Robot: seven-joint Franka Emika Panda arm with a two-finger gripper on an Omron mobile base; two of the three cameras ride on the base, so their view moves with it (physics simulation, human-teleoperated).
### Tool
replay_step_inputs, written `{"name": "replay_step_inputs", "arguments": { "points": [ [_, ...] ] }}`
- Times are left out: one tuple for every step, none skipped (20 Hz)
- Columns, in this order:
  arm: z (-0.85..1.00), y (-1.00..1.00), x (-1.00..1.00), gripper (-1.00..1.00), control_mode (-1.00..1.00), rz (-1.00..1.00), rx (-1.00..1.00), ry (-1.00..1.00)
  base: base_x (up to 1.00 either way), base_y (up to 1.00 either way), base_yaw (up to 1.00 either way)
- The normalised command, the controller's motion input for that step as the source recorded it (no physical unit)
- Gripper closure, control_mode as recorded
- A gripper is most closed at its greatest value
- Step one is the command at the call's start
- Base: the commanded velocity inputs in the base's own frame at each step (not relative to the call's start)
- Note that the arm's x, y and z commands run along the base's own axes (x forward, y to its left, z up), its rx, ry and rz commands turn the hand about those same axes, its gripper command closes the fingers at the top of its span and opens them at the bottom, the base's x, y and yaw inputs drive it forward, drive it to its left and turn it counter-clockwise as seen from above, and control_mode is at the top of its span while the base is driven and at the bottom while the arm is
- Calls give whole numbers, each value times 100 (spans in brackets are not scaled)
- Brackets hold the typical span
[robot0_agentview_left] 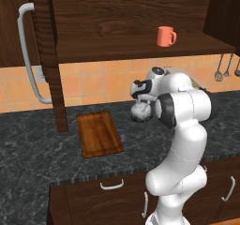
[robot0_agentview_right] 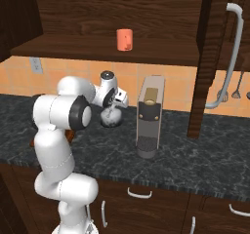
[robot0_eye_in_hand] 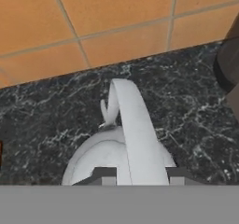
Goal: Pick the kettle from the counter and place it on the tray. Then pick the mug from the cabinet and place it on the tray. Then close the cabinet doors.
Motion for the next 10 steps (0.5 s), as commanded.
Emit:
{"name": "replay_step_inputs", "arguments": {
  "points": [
    [-18,37,-44,100,-100,0,2,-13,0,0,0],
    [-9,32,-48,100,-100,-1,4,-21,0,0,0],
    [0,24,-46,100,-100,-1,9,-29,0,0,0],
    [7,6,-40,100,-100,0,24,-25,0,0,0],
    [7,9,-46,100,-100,-2,23,-25,0,0,0],
    [6,17,-56,100,-100,-3,22,-27,0,0,0],
    [4,18,-61,100,-100,-5,24,-22,0,0,0],
    [4,19,-60,100,-100,-6,24,-20,0,0,0],
    [16,14,-52,100,-100,-6,23,-22,0,0,0],
    [25,16,-50,100,-100,-6,22,-21,0,0,0]
  ]
}}
